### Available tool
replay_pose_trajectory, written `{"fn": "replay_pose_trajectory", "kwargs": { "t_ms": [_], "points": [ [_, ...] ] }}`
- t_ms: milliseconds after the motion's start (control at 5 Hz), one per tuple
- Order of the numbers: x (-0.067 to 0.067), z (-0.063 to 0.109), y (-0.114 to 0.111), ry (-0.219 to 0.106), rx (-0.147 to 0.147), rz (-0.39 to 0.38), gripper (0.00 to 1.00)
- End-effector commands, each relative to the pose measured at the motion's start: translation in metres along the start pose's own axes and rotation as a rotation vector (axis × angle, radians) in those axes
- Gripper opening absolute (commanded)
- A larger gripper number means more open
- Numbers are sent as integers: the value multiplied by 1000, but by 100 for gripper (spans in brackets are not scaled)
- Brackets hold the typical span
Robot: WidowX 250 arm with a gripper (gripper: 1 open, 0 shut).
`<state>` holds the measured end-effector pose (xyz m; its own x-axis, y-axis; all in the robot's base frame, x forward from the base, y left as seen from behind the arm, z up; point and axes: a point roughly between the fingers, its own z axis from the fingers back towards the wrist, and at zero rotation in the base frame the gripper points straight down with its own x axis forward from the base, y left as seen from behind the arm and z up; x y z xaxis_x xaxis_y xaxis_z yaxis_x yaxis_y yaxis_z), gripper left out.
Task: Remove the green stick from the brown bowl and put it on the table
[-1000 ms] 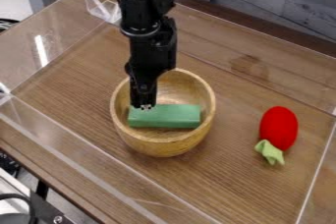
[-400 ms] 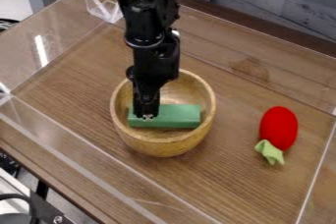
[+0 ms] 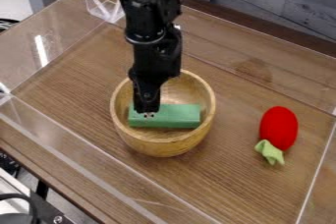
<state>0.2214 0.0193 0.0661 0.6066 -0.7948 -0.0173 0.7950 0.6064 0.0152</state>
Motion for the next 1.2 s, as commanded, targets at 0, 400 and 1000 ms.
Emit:
{"fn": "replay_pose_trajectory", "kwargs": {
  "t_ms": [0,400,1000],
  "points": [
    [3,3,3,-13,32,-13,100],
    [5,0,1,-10,38,-20,0],
    [8,18,-4,-26,81,-23,0]
  ]
}}
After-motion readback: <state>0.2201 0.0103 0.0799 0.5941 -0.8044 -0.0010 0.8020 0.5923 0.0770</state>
